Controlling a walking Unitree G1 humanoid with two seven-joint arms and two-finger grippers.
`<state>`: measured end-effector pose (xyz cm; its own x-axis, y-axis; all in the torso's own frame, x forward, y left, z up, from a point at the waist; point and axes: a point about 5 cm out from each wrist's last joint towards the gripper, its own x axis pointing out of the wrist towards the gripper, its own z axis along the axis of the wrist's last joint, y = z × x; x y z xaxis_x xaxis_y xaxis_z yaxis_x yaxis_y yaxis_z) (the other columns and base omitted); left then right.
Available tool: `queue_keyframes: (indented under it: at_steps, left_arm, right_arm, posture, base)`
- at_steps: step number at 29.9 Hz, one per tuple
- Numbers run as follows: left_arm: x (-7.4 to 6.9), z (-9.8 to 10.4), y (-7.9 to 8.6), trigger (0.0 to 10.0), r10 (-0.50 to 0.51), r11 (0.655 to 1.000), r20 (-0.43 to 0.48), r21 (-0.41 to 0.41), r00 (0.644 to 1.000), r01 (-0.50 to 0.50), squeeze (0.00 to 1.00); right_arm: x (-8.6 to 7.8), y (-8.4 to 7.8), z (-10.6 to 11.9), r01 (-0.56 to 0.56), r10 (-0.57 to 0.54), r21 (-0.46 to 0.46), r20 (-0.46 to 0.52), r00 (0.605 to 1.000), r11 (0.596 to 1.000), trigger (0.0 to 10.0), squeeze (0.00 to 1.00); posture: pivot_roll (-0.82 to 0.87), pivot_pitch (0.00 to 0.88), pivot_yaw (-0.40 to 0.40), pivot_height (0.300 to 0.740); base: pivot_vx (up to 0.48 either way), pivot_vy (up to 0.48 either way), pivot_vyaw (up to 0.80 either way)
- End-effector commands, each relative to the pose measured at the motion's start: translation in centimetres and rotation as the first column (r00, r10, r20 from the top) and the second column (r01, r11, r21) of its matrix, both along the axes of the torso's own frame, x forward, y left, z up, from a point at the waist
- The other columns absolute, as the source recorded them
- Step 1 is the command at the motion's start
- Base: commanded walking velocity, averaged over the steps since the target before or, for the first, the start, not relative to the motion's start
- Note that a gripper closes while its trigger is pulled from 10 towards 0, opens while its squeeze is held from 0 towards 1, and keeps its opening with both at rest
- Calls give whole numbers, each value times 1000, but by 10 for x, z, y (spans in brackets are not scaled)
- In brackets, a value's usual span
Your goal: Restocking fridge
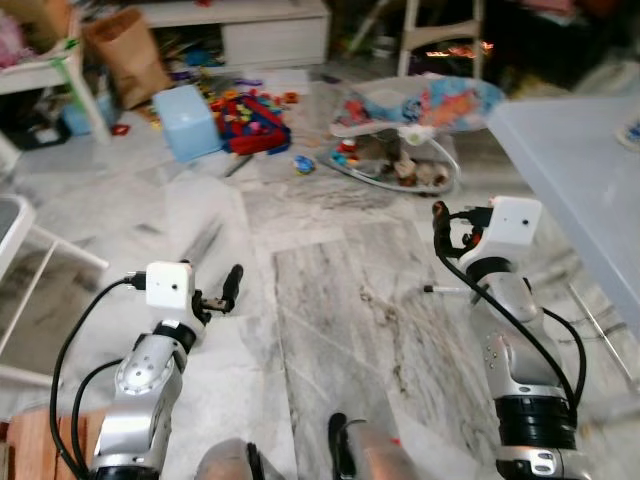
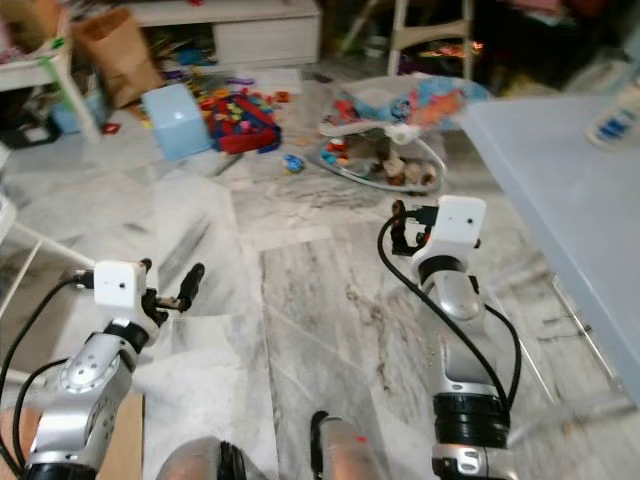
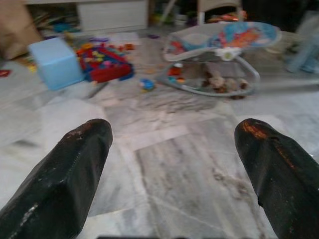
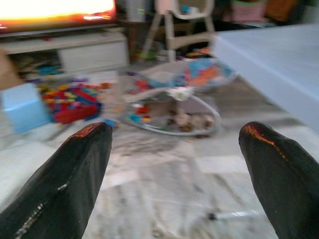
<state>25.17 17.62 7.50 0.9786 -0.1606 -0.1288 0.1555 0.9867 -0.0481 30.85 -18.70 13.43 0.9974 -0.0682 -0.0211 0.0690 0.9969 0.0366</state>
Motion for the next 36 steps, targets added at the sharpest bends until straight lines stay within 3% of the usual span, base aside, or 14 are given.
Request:
queue_keyframes:
  at_steps: [1, 27, 34, 36]
  left_arm:
    - [-1, 3, -1, 10000, -10, 1000, 14, -7, 1000, 11, 0]
    - [2, 7, -10, 10000, -33, 998, 43, -47, 999, 35, 0]
    - [7, 15, -11, 10000, 5, 998, 77, -64, 997, 0, 0]
    - [7, 14, -8, 10000, 66, 996, 77, -63, 995, -61, 0]
  right_arm:
    - [-1, -2, 3, 10, -10, -3, 9, 1000, 1000, 10000, 0]
    - [-2, 0, 4, 23, -22, -45, 18, 1000, 999, 10000, 0]
    - [-2, 2, 4, 16, -15, -47, 20, 1000, 999, 10000, 0]
    - [-1, 1, 6, 13, -12, -48, 31, 999, 999, 10000, 0]
  posture:
    - [-32, 145, -28, 740]
    - [-42, 130, -28, 740]
    - [-43, 122, -28, 740]
    - [-41, 116, -31, 740]
  base:
    - [0, 0, -800]
    - [0, 0, -800]
    - [0, 0, -800]
    - [0, 0, -400]
